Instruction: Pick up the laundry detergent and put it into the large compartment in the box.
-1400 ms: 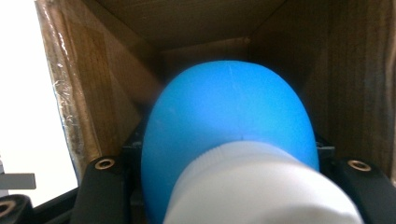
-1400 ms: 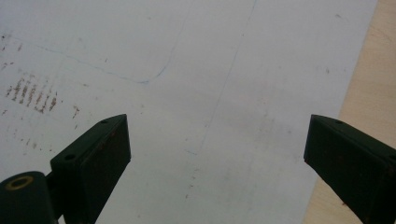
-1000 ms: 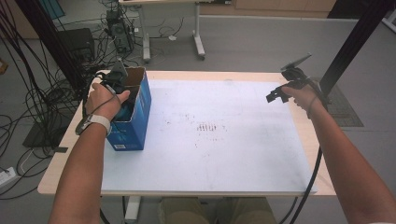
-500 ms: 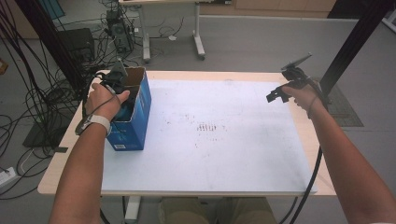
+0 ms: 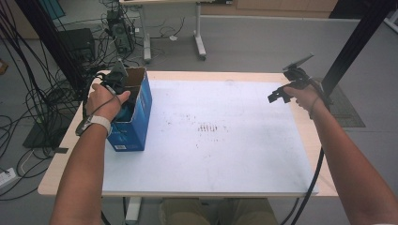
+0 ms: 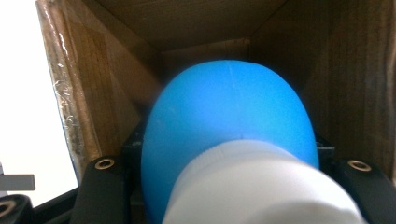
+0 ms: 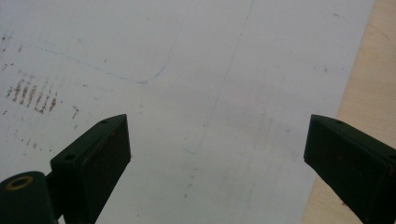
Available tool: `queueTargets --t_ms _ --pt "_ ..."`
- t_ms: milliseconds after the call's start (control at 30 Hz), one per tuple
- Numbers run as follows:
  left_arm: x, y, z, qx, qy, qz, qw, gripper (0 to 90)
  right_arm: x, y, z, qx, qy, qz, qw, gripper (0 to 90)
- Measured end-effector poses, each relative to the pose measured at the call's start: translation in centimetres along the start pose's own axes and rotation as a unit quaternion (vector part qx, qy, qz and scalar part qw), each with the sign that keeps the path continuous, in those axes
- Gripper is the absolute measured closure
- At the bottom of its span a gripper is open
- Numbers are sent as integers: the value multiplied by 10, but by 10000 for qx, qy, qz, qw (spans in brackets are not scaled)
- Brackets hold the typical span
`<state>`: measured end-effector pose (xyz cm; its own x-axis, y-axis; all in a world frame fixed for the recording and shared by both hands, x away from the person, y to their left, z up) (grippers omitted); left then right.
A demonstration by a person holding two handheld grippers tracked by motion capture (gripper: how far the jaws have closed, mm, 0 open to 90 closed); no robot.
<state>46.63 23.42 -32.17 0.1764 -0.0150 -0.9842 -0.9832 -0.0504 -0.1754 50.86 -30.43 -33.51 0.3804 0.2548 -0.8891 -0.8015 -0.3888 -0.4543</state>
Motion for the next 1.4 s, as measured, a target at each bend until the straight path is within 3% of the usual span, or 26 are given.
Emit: queueTargets --t_ms 1400 --pt "1 -1 0 9 -3 8 10000 392 -2 1 -2 8 15 -15 10000 73"
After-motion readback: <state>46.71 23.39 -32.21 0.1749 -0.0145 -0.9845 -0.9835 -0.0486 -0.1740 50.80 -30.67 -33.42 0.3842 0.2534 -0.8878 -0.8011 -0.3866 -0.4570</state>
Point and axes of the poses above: each handheld gripper's, and its own axes: x roughly forward along the jaws, y roughly out of its underside, z roughly to its left, the point moved 4 cm from there along x, roughly forward along the jaws, and after that the axes turned 8 degrees about -x, right-handed, at the moved point
